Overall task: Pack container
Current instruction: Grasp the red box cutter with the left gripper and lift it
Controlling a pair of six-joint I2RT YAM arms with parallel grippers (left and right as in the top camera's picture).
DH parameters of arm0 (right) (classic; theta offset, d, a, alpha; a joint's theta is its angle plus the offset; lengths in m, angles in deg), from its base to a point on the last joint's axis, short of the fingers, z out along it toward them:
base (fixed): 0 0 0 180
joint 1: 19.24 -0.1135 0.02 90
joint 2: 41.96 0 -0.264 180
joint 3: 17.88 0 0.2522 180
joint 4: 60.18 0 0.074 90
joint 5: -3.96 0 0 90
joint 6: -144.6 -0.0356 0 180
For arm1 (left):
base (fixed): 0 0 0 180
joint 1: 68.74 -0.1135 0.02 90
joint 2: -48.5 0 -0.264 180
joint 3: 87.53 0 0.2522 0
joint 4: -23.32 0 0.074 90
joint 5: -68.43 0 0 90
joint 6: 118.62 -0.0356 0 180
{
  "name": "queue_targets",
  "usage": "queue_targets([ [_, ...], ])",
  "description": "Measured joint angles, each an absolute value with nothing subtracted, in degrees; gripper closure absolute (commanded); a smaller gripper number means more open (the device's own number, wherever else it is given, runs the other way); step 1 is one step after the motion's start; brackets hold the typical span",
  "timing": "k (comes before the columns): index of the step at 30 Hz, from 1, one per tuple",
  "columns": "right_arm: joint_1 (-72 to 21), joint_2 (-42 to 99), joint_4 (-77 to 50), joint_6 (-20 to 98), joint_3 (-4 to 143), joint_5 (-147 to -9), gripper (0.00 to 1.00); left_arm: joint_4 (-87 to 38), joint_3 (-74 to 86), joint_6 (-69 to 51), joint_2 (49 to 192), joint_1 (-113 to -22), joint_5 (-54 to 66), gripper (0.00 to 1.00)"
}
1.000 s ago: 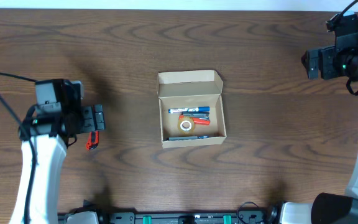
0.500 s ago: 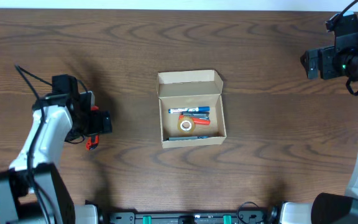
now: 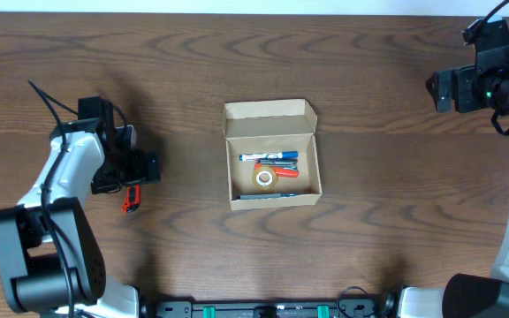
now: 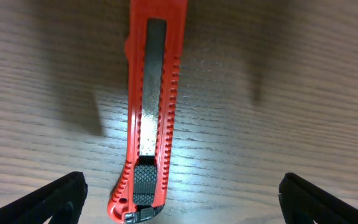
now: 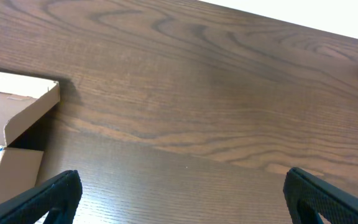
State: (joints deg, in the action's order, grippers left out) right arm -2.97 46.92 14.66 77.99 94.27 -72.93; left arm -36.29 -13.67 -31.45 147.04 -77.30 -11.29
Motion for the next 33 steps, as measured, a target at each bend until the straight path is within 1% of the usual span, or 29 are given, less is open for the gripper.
queue_targets([
  [15, -3.0, 46.9, 15.1, 78.0, 94.3, -72.9, 0.01, -35.0, -13.6, -31.5, 152.5, -77.3, -11.7, 0.00],
  [16, -3.0, 46.9, 15.1, 78.0, 94.3, -72.9, 0.01, -35.0, -13.5, -31.5, 152.5, -77.3, -11.7, 0.06],
  [18, -3.0, 46.9, 15.1, 78.0, 94.3, -72.9, 0.02, -34.9, -13.5, -31.5, 152.6, -77.3, -12.0, 0.08],
  [19, -3.0, 46.9, 15.1, 78.0, 94.3, -72.9, 0.02, -34.8, -13.5, -31.6, 152.6, -77.3, -12.3, 0.11],
  [20, -3.0, 46.9, 15.1, 78.0, 94.3, -72.9, 0.04, -34.6, -13.5, -31.6, 152.7, -77.3, -12.6, 0.17],
  [21, -3.0, 46.9, 15.1, 78.0, 94.3, -72.9, 0.05, -34.4, -13.5, -31.4, 152.7, -77.3, -12.7, 0.20],
  [25, -3.0, 46.9, 15.1, 78.0, 94.3, -72.9, 0.06, -33.8, -13.5, -31.3, 152.8, -77.3, -13.0, 0.43],
  [28, -3.0, 46.9, 15.1, 78.0, 94.3, -72.9, 0.06, -33.8, -13.5, -31.6, 152.9, -77.3, -13.1, 0.50],
  [31, -3.0, 46.9, 15.1, 78.0, 94.3, -72.9, 0.06, -33.8, -13.5, -30.9, 153.0, -77.3, -13.2, 0.61],
  [33, -3.0, 46.9, 15.1, 78.0, 94.3, -72.8, 0.06, -33.8, -13.5, -30.6, 153.0, -77.3, -13.1, 0.66],
])
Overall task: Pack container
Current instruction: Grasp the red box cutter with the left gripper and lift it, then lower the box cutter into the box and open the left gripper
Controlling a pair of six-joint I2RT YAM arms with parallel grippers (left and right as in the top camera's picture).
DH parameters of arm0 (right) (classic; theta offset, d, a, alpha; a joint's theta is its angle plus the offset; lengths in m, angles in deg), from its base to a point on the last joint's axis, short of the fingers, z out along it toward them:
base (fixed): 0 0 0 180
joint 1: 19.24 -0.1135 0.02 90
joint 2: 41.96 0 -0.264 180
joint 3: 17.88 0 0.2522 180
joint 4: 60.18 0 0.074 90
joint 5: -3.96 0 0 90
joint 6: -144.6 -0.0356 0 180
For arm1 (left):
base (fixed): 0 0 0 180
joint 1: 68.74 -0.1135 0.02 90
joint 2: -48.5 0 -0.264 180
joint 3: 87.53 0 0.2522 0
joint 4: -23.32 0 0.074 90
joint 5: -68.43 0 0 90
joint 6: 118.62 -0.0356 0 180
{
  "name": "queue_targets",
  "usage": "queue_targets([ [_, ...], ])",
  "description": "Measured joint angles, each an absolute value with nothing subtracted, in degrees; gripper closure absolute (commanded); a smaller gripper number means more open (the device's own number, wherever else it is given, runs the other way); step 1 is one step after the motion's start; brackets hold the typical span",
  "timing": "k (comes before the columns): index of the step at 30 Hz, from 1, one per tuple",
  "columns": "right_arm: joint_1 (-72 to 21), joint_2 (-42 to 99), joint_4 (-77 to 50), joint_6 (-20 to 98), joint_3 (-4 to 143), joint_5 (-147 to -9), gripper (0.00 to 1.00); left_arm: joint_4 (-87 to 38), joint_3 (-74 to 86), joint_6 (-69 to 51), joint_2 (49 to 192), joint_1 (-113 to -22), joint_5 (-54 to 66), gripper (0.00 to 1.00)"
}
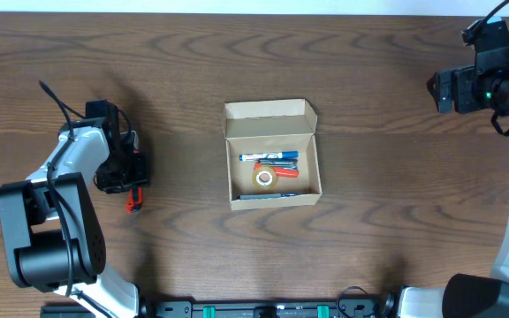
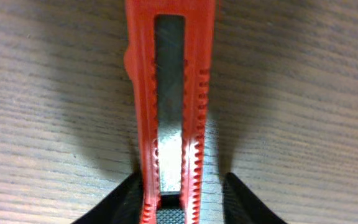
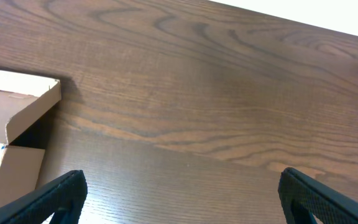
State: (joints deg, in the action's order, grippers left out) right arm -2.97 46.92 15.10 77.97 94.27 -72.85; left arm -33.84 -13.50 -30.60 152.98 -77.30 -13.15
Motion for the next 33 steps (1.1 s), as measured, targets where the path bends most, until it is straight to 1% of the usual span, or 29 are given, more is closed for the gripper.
queue_targets([
  [2, -3.0, 46.9, 15.1, 78.0, 94.3, -72.8, 0.06, -33.8, -13.5, -30.0, 153.0, -77.3, -13.0, 0.73],
  [6, -3.0, 46.9, 15.1, 78.0, 94.3, -72.8, 0.06, -33.9, -13.5, -29.4, 153.0, -77.3, -12.9, 0.83],
  [8, -3.0, 46.9, 15.1, 78.0, 94.3, -72.8, 0.06, -33.9, -13.4, -29.0, 153.0, -77.3, -12.9, 0.93],
  [9, -3.0, 46.9, 15.1, 78.0, 94.3, -72.8, 0.06, -33.9, -13.3, -28.7, 153.0, -77.3, -12.8, 0.94],
  [18, -3.0, 46.9, 15.1, 78.0, 94.3, -72.8, 0.05, -33.9, -13.3, -28.8, 152.9, -77.0, -8.3, 0.94],
  [22, -3.0, 46.9, 15.1, 78.0, 94.3, -72.8, 0.05, -36.1, -13.1, -30.8, 149.9, -75.0, -6.4, 0.94],
  [25, -3.0, 46.9, 15.1, 78.0, 94.3, -72.8, 0.05, -38.6, -10.8, -32.9, 144.0, -71.6, -5.4, 0.94],
  [29, -3.0, 46.9, 15.1, 78.0, 94.3, -72.8, 0.05, -37.9, -3.2, -36.9, 135.1, -64.7, -4.5, 0.94],
  [33, -3.0, 46.9, 15.1, 78.0, 94.3, -72.8, 0.05, -37.8, 2.9, -48.0, 129.3, -55.5, -3.7, 0.94],
])
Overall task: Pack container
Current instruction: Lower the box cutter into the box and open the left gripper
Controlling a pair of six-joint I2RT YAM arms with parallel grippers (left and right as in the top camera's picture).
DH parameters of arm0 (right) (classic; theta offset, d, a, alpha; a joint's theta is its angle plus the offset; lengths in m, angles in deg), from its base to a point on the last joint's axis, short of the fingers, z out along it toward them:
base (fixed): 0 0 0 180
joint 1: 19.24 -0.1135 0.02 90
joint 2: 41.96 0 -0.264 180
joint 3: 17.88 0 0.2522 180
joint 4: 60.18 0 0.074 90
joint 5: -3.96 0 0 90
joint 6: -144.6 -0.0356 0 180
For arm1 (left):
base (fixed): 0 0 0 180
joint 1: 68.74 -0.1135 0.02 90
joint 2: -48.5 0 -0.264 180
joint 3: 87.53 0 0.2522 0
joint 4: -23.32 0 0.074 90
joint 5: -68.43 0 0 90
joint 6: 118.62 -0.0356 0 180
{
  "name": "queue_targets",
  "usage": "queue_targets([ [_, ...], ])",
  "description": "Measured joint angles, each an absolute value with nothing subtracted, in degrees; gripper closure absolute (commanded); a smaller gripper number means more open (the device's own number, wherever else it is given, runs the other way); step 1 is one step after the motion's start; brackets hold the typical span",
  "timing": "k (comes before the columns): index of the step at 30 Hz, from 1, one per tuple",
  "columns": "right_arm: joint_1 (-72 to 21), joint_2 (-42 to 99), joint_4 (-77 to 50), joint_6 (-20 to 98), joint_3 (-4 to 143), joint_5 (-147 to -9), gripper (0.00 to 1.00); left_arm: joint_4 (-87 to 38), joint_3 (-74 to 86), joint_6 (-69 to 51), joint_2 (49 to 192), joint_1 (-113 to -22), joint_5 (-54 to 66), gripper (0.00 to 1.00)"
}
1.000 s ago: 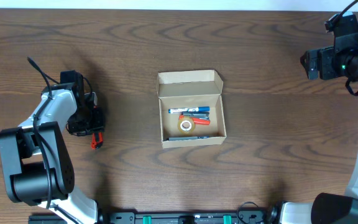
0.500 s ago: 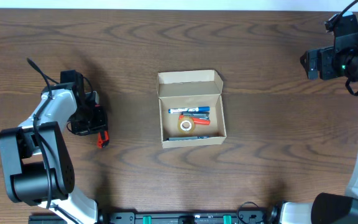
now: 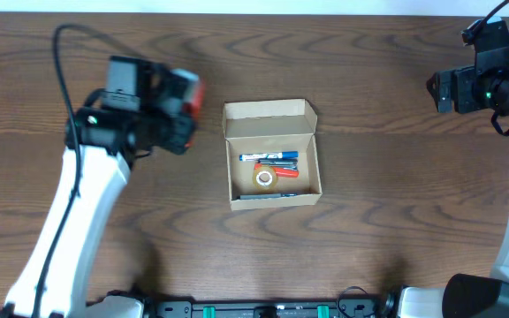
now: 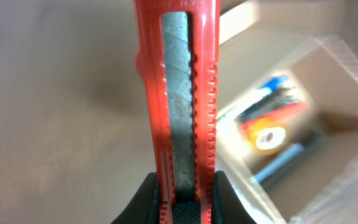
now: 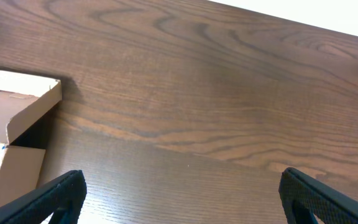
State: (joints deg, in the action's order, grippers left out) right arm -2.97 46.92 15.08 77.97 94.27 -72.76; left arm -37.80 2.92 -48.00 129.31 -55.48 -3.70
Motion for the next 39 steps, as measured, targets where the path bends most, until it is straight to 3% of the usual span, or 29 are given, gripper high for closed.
queue_targets([
  [6, -3.0, 46.9, 15.1, 78.0, 94.3, -72.8, 0.05, -36.4, 5.7, -69.8, 127.2, -40.8, -2.4, 0.94],
  [13, -3.0, 46.9, 15.1, 78.0, 94.3, -72.8, 0.05, -35.7, 5.7, -79.7, 134.1, -37.1, -2.5, 0.94],
  [39, -3.0, 46.9, 14.6, 78.0, 94.3, -72.8, 0.05, -37.1, 6.7, -82.5, 156.0, -34.6, -2.6, 0.94],
])
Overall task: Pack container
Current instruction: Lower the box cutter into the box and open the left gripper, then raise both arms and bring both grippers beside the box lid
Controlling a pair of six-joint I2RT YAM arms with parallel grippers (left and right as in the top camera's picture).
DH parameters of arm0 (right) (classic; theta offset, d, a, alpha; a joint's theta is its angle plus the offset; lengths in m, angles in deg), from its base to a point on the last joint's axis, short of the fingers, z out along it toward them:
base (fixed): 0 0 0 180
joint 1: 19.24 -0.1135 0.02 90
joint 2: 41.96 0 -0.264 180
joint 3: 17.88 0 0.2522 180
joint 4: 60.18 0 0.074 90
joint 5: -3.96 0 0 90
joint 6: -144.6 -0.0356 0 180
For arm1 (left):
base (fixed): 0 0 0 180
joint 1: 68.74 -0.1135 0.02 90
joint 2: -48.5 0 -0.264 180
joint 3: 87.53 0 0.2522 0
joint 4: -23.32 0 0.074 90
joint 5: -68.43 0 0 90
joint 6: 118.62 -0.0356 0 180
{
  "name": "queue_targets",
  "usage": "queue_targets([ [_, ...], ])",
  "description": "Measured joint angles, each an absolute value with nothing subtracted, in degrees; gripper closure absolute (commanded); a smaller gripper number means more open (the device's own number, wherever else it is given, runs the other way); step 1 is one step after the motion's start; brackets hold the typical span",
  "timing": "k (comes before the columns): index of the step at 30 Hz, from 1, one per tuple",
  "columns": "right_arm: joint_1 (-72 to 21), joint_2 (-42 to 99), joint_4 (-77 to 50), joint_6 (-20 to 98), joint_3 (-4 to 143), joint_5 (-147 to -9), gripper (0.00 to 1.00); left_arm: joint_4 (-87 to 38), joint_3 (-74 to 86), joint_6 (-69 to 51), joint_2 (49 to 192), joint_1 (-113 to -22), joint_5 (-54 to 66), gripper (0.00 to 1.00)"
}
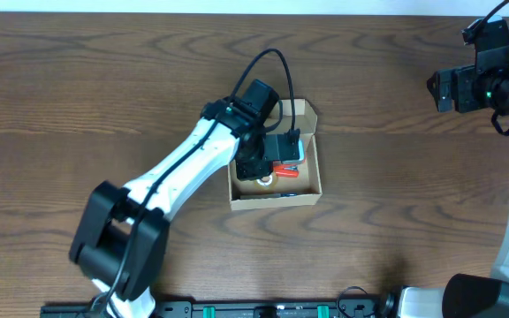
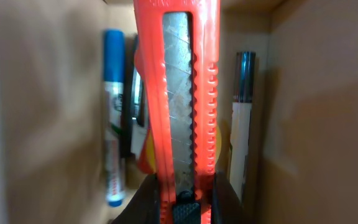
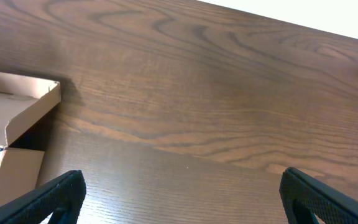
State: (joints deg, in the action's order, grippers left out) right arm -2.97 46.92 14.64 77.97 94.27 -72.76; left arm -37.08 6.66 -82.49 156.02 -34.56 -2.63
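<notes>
An open cardboard box [image 1: 307, 185] stands mid-table. My left gripper [image 2: 184, 208] is shut on a red utility knife [image 2: 178, 93], holding it down inside the box over a blue marker [image 2: 112, 106], a tape roll [image 2: 143, 152] and a silver pen [image 2: 243, 112]. From overhead, the left gripper [image 1: 277, 152] covers the box's upper half, with the red knife [image 1: 284, 168] poking out beside it. My right gripper [image 3: 179, 211] hangs open over bare table at the far right, nothing between its fingers.
The box's back flap [image 1: 268, 109] stands open toward the far edge; its corner [image 3: 23, 106] shows in the right wrist view. The left arm [image 1: 175, 177] stretches diagonally across the table. The right arm [image 1: 489, 84] sits at the far right edge.
My left gripper has moved with the red knife from left of the box, above the table, to down inside the box. The right arm has not moved.
The red knife lay on the table at the left with my left gripper open over it. Then the fingers stood close around it. Then the knife was held aloft near the box, and now it is inside the box, still gripped.
</notes>
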Motion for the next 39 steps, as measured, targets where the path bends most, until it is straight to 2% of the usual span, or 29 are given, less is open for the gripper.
queue_targets([
  [9, -3.0, 46.9, 14.6, 78.0, 94.3, -72.8, 0.05, -38.3, 6.7, -82.4, 160.2, -34.6, -4.1, 0.94],
  [10, -3.0, 46.9, 14.6, 78.0, 94.3, -72.8, 0.05, -38.7, 6.7, -82.4, 160.6, -34.6, -4.4, 0.89],
  [11, -3.0, 46.9, 14.6, 78.0, 94.3, -72.8, 0.05, -39.0, 6.7, -82.4, 160.9, -34.6, -4.8, 0.77],
  [12, -3.0, 46.9, 14.6, 78.0, 94.3, -72.8, 0.05, -39.2, 6.7, -82.4, 161.1, -34.6, -5.1, 0.73],
  [15, -3.0, 46.9, 14.6, 78.0, 94.3, -72.8, 0.05, -39.4, 6.7, -82.1, 161.3, -34.5, -5.5, 0.68],
  [19, -3.0, 46.9, 14.6, 78.0, 94.3, -72.8, 0.05, -39.5, 6.7, -81.5, 161.3, -34.5, -5.9, 0.50],
  [21, -3.0, 46.9, 14.6, 78.0, 94.3, -72.8, 0.05, -39.5, 6.8, -81.2, 161.3, -34.5, -6.2, 0.48],
  [22, -3.0, 46.9, 14.6, 78.0, 94.3, -72.8, 0.05, -39.4, 6.8, -81.1, 161.3, -34.5, -6.3, 0.41],
  [23, -3.0, 46.9, 14.6, 78.0, 94.3, -72.8, 0.05, -39.5, 6.8, -81.2, 161.3, -34.5, -6.4, 0.26],
  [24, -3.0, 46.9, 14.6, 78.0, 94.3, -72.8, 0.05, -39.5, 6.8, -81.2, 161.3, -34.5, -6.4, 0.19],
  [25, -3.0, 46.9, 14.6, 78.0, 94.3, -72.8, 0.05, -39.9, 7.0, -80.8, 161.3, -34.5, -6.4, 0.19],
  [27, -3.0, 46.9, 14.6, 78.0, 94.3, -72.8, 0.04, -40.1, 7.9, -79.7, 161.3, -34.5, -6.5, 0.02],
  [28, -3.0, 46.9, 14.6, 78.0, 94.3, -72.8, 0.04, -39.9, 8.6, -79.4, 161.3, -34.5, -6.7, 0.05],
  [37, -3.0, 46.9, 14.7, 78.0, 94.3, -72.8, 0.01, -49.2, 23.8, -71.9, 161.4, -34.6, -7.0, 0.05],
  [39, -3.0, 46.9, 15.1, 78.0, 94.3, -72.8, 0.03, -52.2, 28.9, -68.8, 161.3, -35.0, -7.0, 0.05],
])
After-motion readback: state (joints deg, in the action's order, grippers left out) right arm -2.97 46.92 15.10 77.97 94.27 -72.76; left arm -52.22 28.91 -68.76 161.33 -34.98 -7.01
